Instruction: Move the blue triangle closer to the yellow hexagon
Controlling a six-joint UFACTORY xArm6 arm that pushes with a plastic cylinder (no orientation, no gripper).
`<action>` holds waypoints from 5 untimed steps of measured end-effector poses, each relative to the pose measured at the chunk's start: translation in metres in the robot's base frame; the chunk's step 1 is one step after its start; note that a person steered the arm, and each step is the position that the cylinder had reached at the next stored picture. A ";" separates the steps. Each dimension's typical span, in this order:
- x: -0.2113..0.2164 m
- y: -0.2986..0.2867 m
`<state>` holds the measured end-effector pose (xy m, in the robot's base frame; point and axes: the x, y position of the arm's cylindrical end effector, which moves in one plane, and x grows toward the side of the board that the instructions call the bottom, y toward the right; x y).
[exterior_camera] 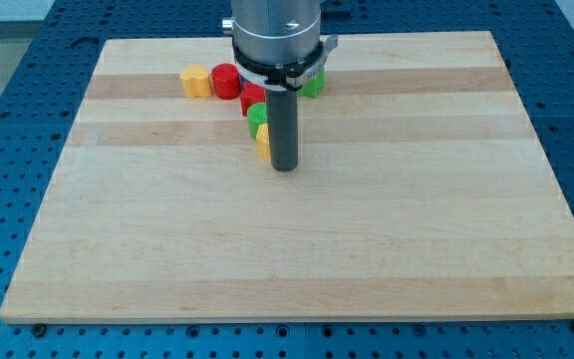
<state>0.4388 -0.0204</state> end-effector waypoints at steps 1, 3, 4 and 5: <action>-0.004 0.003; 0.027 0.047; 0.001 0.091; -0.065 0.117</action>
<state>0.3741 0.0967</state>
